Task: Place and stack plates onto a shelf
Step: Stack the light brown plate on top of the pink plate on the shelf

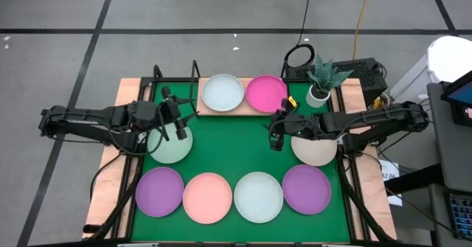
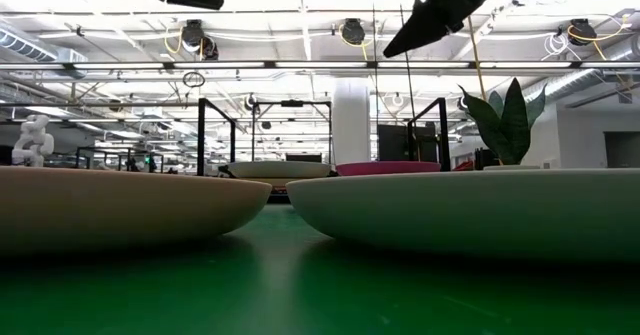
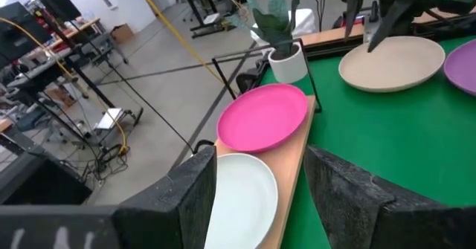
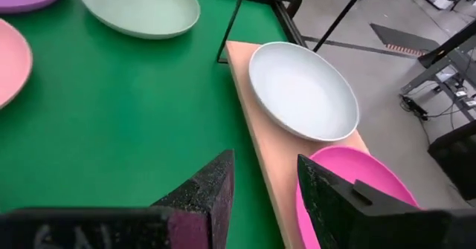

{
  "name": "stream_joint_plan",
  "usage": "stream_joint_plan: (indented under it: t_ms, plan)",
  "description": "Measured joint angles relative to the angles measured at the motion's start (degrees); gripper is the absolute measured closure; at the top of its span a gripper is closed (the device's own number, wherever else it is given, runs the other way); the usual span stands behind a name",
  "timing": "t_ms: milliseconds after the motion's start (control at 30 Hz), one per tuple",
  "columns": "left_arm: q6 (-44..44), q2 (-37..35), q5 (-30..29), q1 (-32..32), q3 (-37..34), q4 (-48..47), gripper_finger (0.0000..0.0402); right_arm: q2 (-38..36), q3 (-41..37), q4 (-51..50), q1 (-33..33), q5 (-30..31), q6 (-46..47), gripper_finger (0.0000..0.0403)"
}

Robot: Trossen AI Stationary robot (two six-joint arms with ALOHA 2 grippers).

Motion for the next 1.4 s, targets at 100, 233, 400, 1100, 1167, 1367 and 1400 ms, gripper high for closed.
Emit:
stream_joint_plan:
  t_ms: [100,233,400,1100,1167,1367,1400]
  plan:
    - [-0.01,0.00,0.02,-0.02,0.00,-0.71,0.0193,0.00,0.62,-3.29,1.12,-0.17,2.59,0.0273]
    - [-0.09,0.00,0.05,-0.02,0.00,-2.15,0.0193,-0.02,3.99,-13.23,2.76,-0.19,10.91,0.0273]
    - [-1.17,0.00,0.87,-0.02,0.00,-4.61,0.0193,-0.06,6.83,-24.45,5.37,-0.23,25.74,0.0273]
    - [-7.25,0.04,8.76,0.02,0.00,-9.96,0.0193,6.96,-1.11,-35.01,3.98,-15.51,60.26,0.0273]
    - [-6.12,0.04,8.76,0.02,-0.01,-9.05,0.0193,7.73,-2.02,-34.54,3.81,-16.56,61.82,0.0273]
    - [-3.54,0.04,8.77,0.02,-0.02,-4.72,0.0193,8.45,-5.76,-35.33,3.01,-18.42,67.36,0.0273]
    - [-3.06,0.04,8.75,0.02,-0.02,-4.10,0.0193,8.44,-6.29,-35.26,3.01,-19.13,67.86,0.0273]
